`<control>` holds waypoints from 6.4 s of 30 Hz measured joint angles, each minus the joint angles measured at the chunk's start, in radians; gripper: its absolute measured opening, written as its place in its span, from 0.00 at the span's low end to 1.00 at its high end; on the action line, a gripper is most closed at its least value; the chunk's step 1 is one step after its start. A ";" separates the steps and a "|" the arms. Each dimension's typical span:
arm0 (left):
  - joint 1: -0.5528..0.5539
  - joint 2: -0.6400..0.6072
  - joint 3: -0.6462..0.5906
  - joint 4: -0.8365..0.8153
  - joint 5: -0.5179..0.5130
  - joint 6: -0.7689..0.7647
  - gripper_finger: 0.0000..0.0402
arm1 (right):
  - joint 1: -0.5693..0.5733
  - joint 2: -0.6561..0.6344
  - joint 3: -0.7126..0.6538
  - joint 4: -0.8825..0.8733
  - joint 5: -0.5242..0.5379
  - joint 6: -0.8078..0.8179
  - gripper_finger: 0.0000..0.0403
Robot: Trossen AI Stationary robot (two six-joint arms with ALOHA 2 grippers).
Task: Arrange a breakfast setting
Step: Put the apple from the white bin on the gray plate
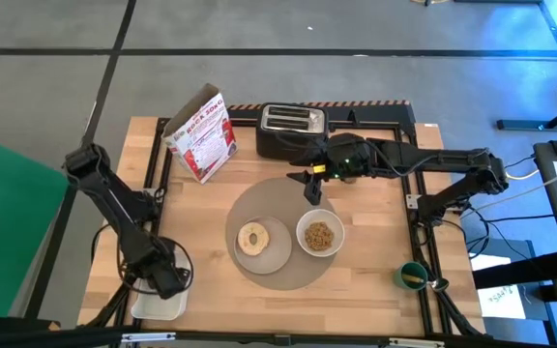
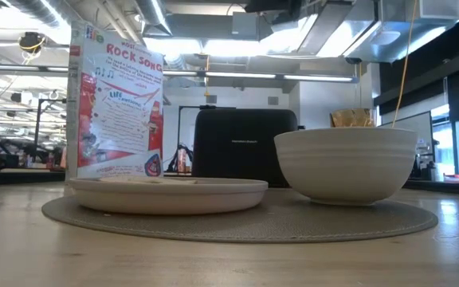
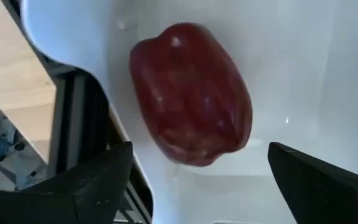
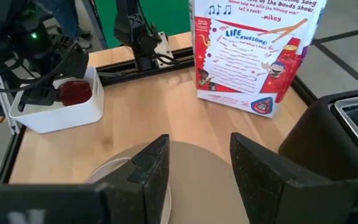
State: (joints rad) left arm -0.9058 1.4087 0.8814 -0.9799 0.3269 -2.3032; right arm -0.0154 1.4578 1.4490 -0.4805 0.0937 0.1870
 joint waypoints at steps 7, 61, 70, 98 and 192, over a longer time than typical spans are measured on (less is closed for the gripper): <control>0.009 0.073 0.000 0.039 -0.009 0.000 0.94 | 0.000 0.000 0.000 0.000 0.010 -0.010 0.39; 0.115 0.062 -0.089 0.048 -0.375 0.106 0.93 | 0.000 0.000 0.000 0.038 0.000 0.018 0.39; 0.119 0.060 -0.091 0.062 -0.323 0.114 0.74 | 0.000 0.000 0.000 0.036 0.000 0.017 0.39; 0.295 -0.211 0.255 0.453 -1.463 0.542 0.75 | 0.007 -0.044 -0.170 0.505 -0.363 -0.059 0.39; 0.656 -0.076 0.255 1.036 -0.866 0.423 0.75 | 0.172 -0.021 -0.169 0.543 -0.047 -1.134 0.04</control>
State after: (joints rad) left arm -0.2497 1.3327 1.1362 0.0559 -0.5393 -1.8805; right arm 0.1562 1.4366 1.2800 0.0625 0.0471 -0.9474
